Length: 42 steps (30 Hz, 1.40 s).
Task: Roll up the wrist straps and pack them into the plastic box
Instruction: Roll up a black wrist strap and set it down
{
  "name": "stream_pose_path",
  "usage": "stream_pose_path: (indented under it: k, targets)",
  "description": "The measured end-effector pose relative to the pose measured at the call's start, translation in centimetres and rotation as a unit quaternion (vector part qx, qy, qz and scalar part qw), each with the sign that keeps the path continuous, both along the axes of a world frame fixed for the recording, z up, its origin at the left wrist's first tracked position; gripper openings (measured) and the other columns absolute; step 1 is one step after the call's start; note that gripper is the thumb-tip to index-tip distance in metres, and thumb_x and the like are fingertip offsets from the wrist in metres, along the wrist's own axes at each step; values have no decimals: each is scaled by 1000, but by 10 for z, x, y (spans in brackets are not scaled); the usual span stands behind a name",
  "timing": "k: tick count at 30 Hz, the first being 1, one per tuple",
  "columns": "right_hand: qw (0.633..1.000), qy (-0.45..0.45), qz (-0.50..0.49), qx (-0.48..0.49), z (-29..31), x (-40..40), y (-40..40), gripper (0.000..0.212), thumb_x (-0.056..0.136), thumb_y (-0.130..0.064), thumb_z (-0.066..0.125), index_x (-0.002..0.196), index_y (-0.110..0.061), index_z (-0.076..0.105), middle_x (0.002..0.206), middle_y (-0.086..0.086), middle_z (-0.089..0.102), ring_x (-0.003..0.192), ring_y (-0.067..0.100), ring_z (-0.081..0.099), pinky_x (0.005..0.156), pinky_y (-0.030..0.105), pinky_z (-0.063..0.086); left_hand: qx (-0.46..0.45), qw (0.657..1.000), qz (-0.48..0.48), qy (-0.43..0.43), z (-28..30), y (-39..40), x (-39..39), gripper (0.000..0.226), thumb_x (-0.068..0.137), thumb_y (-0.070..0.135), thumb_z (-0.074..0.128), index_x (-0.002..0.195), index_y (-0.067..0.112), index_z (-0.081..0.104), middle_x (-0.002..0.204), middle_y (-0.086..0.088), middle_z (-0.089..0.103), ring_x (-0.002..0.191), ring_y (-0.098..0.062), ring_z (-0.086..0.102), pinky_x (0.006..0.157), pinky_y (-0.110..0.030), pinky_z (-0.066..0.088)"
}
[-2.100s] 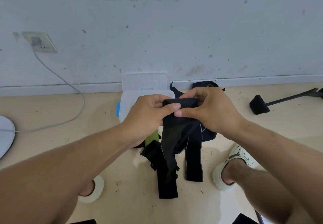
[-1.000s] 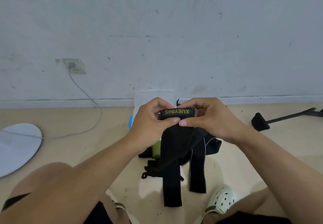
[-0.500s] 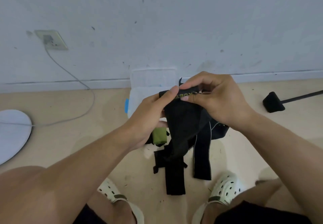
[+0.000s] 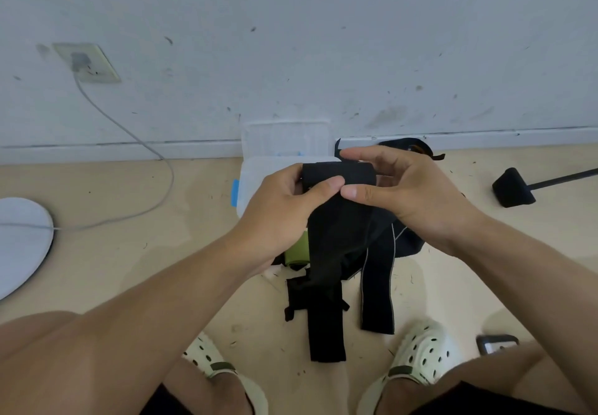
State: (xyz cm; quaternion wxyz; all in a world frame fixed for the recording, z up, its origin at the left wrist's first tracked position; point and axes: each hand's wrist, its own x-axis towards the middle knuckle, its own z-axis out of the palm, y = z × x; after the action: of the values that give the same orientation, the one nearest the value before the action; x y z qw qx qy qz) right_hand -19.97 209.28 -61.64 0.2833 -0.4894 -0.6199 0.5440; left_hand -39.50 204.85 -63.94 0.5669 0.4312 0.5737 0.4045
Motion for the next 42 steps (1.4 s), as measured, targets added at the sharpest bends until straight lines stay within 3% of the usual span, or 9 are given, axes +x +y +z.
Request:
stream_pose_path:
  k: [2,4,9,15,21,25,29,35,42]
  targets:
    - [1000,16,14,-15,0,1,-1,45,79,-20,84,122,-21,74,100,-8,79,84,11,74,82,17,57,12,1000,-5,12,-1,0,0,30,98,37,69,126,25,70,115,8,78,111,-13,73,100,-48,58]
    - [999,26,15,-24,-1,2,0,38,82,-13,82,119,-14,74,104,2,80,93,13,77,80,18,58,22,999,-10,25,-1,-1,1,31,97,40,69,125,26,71,115,8,78,111,-15,73,100,-48,58]
    - [1000,11,18,1,-1,3,0,28,86,-16,79,114,-10,76,98,8,81,91,23,79,82,30,64,44,998,0,43,0,-3,5,27,99,39,67,121,26,74,110,9,79,107,-13,74,99,-47,58]
    - [997,-41,4,71,-4,1,-4,22,84,-31,82,105,-28,79,92,8,79,88,35,75,88,51,60,31,999,-4,26,0,-5,7,26,101,38,65,122,26,73,112,6,78,109,-17,74,100,-52,57]
    - [997,-19,-3,79,-3,1,-7,20,86,-24,82,105,-28,76,91,2,78,82,34,74,76,34,64,23,1000,1,6,2,-5,10,19,98,38,68,111,24,71,105,2,79,104,-17,75,96,-52,60]
    - [996,-4,4,88,-5,1,-8,22,87,-19,82,104,-31,74,95,2,77,88,38,73,83,49,62,18,1000,3,0,5,-4,11,19,97,42,69,101,24,71,94,3,77,98,-19,76,93,-54,61]
    - [993,-4,6,116,-8,-1,-9,30,87,-15,82,104,-38,73,97,-3,77,92,33,72,85,53,61,-2,1000,-3,-1,10,-3,11,33,98,53,59,102,23,72,99,2,78,99,-18,76,92,-51,62]
    - [992,2,-4,128,-10,-1,-9,34,84,-9,84,100,-37,74,98,-10,77,93,24,73,78,33,63,-12,999,7,-32,12,-1,10,16,99,35,67,106,23,74,97,2,78,97,-18,77,92,-51,62]
    - [993,18,-3,118,-8,-2,-9,35,83,-4,84,99,-34,76,96,-8,77,92,27,72,78,33,64,-21,997,16,-66,14,-2,9,9,98,24,70,105,20,72,88,4,78,92,-17,78,92,-48,63]
